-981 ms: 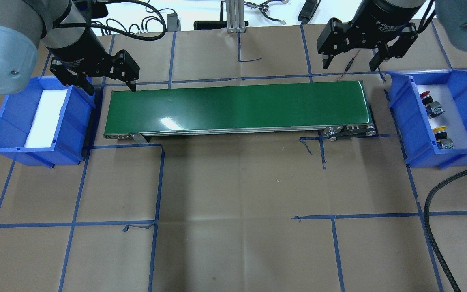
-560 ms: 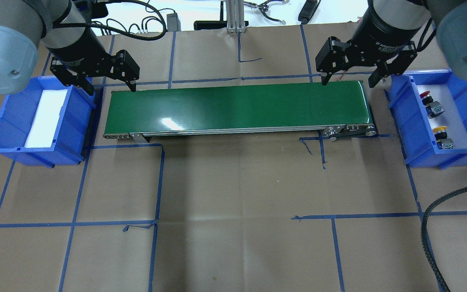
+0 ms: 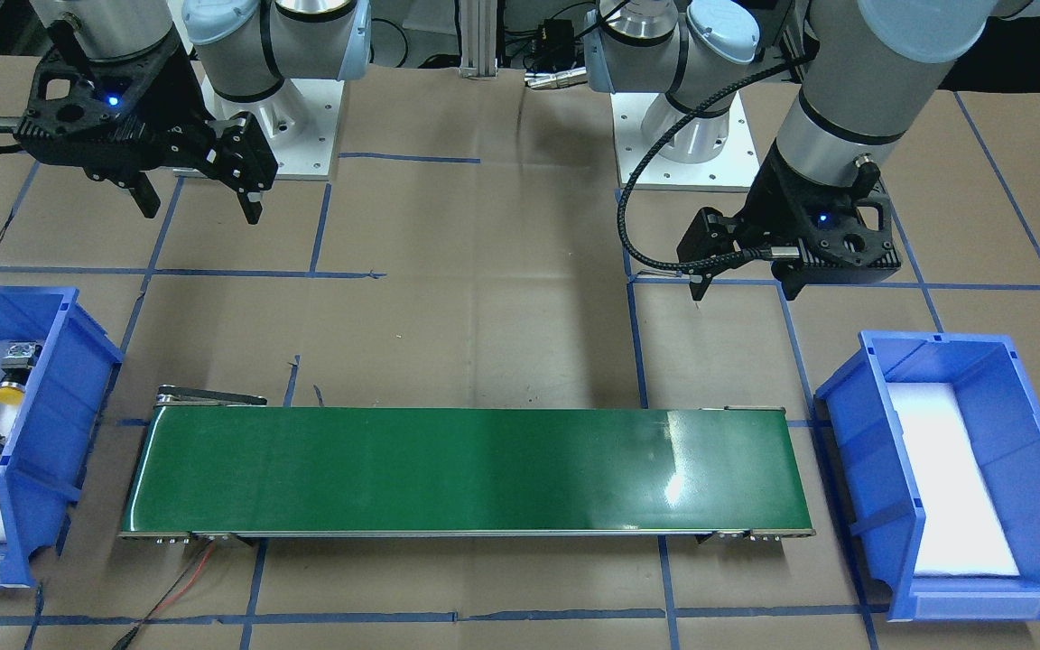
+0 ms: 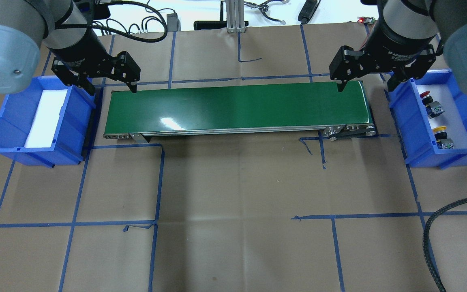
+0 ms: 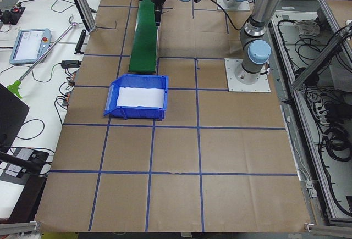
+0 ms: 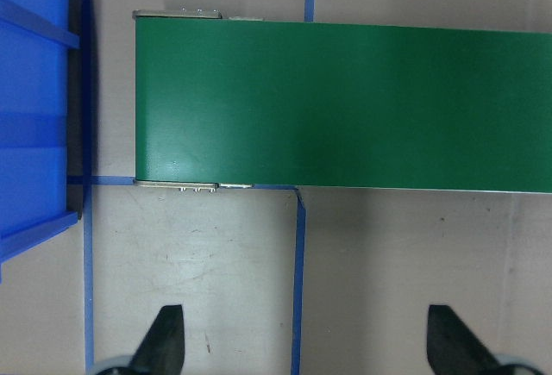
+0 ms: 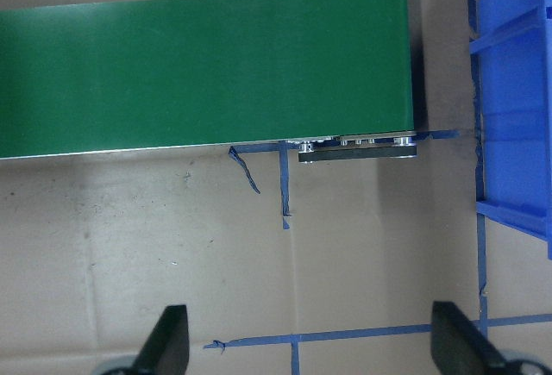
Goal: Transport two buttons from left to right
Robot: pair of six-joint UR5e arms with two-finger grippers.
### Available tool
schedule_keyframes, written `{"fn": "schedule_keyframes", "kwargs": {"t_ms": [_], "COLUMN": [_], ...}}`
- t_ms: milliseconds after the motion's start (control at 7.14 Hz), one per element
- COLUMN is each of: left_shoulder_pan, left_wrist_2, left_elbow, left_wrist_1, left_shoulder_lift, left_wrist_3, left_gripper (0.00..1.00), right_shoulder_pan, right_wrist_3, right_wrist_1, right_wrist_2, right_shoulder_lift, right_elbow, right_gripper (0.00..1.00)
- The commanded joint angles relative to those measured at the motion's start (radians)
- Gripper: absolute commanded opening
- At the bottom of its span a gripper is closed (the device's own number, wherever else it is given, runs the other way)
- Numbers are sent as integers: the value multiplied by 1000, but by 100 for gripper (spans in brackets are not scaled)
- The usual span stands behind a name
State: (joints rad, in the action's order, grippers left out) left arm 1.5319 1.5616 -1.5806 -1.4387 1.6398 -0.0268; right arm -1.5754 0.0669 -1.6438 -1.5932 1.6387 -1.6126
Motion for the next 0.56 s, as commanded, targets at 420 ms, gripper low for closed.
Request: {"fn": "schedule_keyframes", "kwargs": {"t_ms": [420], "left_shoulder_pan": [2], "left_wrist_2": [0], "left_elbow": [1], "left_wrist_1": [-28], "left_shoulder_lift": [9], "left_wrist_3": [-13], "left_gripper": [100], "right_shoulder_pan": [0], "right_wrist_3": [2], "right_wrist_1": [18], "right_wrist_2": [47], "right_shoulder_lift": [-3], "right_elbow": [0], "right_gripper": [100]}}
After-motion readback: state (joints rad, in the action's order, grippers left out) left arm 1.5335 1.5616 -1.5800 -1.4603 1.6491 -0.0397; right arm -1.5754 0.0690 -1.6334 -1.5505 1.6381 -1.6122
